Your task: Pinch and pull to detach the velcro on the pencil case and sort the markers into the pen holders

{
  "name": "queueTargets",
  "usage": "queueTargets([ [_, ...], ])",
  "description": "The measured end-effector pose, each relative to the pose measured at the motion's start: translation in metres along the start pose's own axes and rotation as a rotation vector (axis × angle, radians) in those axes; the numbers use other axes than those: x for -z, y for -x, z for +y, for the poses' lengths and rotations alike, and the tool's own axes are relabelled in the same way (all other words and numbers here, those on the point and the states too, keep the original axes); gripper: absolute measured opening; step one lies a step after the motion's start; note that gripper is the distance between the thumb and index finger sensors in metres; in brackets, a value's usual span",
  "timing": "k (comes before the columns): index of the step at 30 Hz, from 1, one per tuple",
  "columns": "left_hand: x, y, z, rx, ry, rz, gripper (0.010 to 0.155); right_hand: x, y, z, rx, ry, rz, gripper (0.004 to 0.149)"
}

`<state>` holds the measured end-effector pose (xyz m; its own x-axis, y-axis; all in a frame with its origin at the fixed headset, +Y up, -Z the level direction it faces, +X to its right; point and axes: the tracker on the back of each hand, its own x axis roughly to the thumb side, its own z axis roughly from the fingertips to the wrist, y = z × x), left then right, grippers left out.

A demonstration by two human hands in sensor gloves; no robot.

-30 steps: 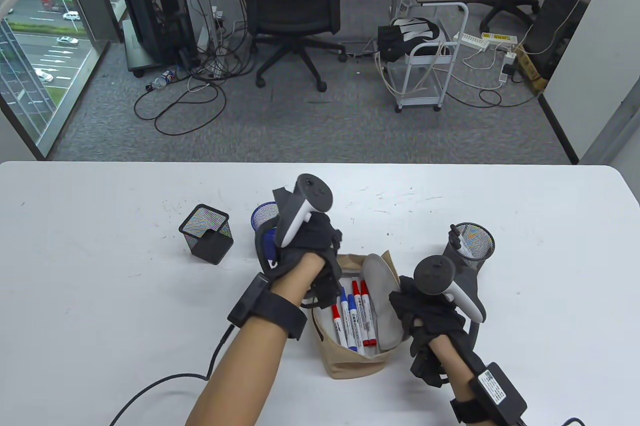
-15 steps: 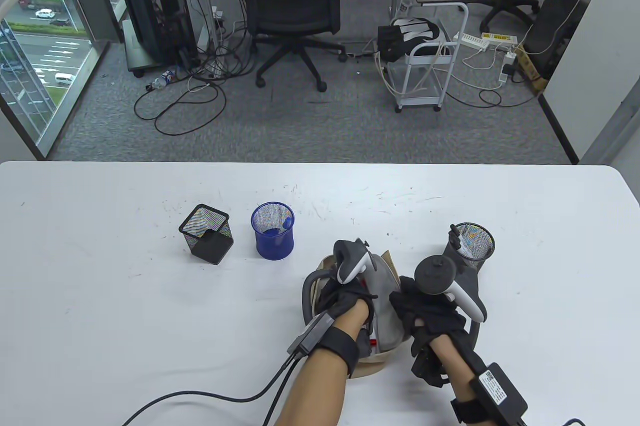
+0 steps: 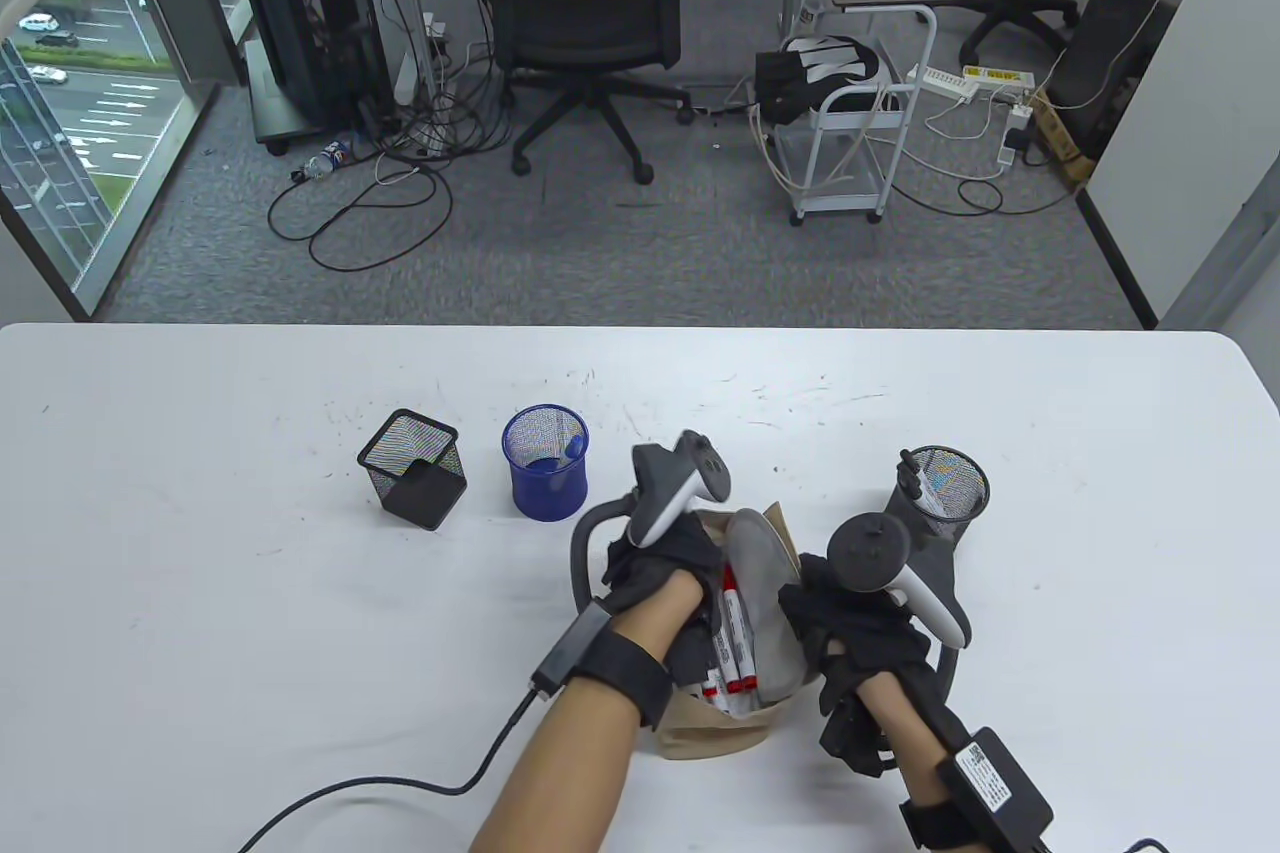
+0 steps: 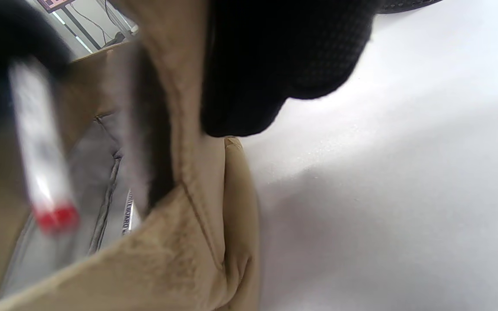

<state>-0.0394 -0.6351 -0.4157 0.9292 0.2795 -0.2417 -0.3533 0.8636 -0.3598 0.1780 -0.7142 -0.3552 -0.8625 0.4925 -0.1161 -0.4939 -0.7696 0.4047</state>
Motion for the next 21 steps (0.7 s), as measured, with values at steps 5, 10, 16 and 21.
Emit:
queueTargets([
  [5, -0.012, 0.059, 0.093, -0.200, -0.335, 0.049, 0.057, -0.001, -0.002, 0.001, -0.016, 0.007, 0.000, 0.058],
  [10, -0.003, 0.124, 0.130, -0.220, -0.456, 0.166, 0.053, -0.001, -0.002, 0.001, -0.017, 0.007, 0.002, 0.058],
  [16, 0.017, 0.175, 0.132, -0.146, -0.563, 0.309, 0.052, 0.000, -0.002, 0.001, -0.013, 0.005, -0.003, 0.058],
  [21, 0.033, 0.199, 0.122, -0.234, -0.556, 0.349, 0.052, 0.000, -0.002, 0.002, -0.019, 0.005, -0.007, 0.058],
])
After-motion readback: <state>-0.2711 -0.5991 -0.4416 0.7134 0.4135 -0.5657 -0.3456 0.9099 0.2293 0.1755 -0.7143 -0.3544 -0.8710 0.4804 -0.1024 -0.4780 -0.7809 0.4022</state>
